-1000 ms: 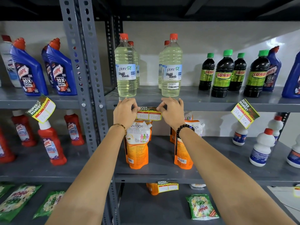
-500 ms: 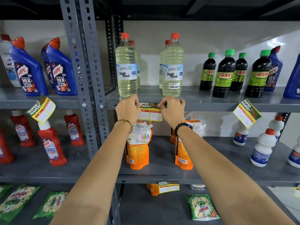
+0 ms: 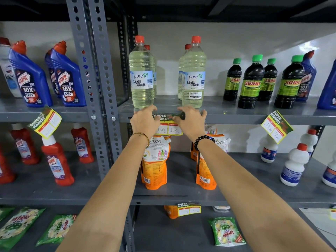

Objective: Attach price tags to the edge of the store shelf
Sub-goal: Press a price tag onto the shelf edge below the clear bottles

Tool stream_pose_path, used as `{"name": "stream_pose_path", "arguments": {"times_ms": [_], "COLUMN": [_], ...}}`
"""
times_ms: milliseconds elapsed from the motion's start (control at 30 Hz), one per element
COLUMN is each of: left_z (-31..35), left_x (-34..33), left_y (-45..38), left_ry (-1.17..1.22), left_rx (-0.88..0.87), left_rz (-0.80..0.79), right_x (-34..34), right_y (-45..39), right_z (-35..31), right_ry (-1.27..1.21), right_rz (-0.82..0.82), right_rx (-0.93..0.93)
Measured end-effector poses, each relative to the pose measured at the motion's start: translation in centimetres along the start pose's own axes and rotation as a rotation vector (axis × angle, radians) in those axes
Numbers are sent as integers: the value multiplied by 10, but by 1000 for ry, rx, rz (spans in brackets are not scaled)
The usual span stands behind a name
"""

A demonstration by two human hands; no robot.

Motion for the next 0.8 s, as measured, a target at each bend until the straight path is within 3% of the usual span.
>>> {"name": "stream_pose_path", "arguments": {"times_ms": [467,800], "left_z": [5,6], "left_x": [-3,-2], "left_y": [0,1], "left_ry": [-17,-24], "left_rx": [0,16], "left_rz": [34,33], "right_x": [1,0], "right_y": [-5,-2], "right_z": [-4,-4], "right_ry": [37,42], "right_rz": [15,-59], "right_rx": [-53,-32]}}
Point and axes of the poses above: each hand's wrist, its own y-axis away from the middle knuckle, its own x-axis out of the back of the hand, z = x × y, the point moved 10 cm from there along -y, towards the middle knuckle, and after that the axes turned 14 degrees about -z, right-handed, at the moved point
